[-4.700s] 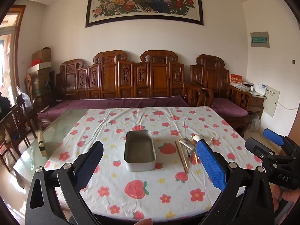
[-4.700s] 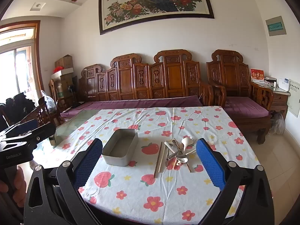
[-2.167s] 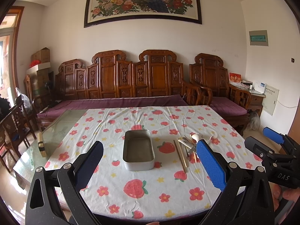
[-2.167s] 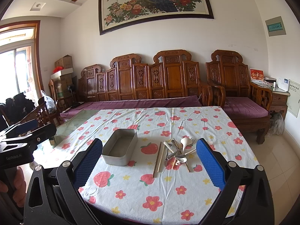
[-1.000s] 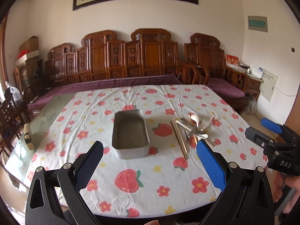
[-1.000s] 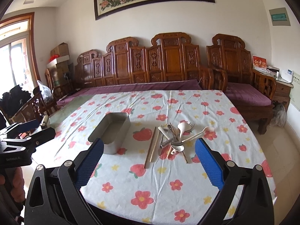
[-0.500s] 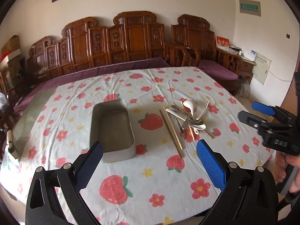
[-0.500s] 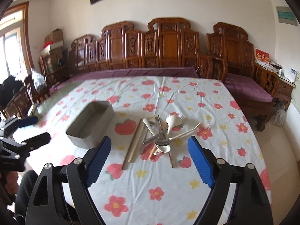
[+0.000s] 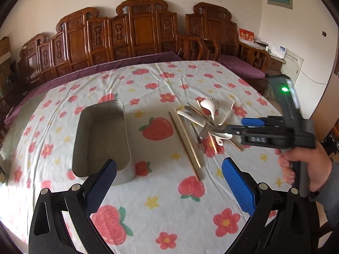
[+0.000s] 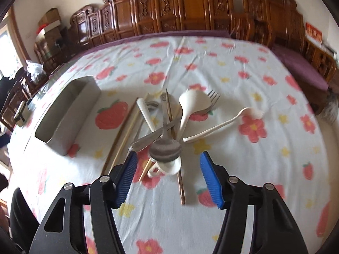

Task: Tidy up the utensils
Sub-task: 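Reach the right gripper into the utensil pile and grasp the metal spoon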

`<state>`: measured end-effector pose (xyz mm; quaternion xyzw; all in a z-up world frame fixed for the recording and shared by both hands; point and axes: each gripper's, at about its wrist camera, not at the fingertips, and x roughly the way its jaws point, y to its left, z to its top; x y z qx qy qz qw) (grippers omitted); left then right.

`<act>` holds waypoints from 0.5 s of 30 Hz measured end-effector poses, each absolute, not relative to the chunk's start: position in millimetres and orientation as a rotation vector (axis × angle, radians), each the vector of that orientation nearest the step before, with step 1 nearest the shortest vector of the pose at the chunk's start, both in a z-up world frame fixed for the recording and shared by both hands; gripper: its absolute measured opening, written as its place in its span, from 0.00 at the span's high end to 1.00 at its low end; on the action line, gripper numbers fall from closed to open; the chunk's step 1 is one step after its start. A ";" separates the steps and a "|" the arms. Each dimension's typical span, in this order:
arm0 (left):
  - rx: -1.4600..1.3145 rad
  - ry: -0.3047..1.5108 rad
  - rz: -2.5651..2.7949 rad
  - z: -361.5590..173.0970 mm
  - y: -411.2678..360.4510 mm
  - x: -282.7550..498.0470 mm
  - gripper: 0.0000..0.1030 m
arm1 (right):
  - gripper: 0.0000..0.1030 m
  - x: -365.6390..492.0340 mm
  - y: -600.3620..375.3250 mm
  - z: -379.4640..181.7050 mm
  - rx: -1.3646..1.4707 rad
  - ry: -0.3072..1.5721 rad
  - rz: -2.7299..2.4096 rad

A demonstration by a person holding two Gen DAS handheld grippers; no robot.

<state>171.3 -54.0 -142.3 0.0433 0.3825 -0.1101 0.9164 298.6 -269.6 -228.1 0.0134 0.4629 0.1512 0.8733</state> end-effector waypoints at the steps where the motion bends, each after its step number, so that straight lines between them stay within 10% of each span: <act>1: 0.093 0.790 -0.224 -144.2 -55.1 174.1 0.06 | 0.40 306.4 -268.7 -234.6 0.040 0.985 0.312; 15: 0.123 0.868 -0.225 -172.4 -70.0 205.8 0.12 | 0.71 339.0 -272.6 -264.8 0.176 1.104 0.305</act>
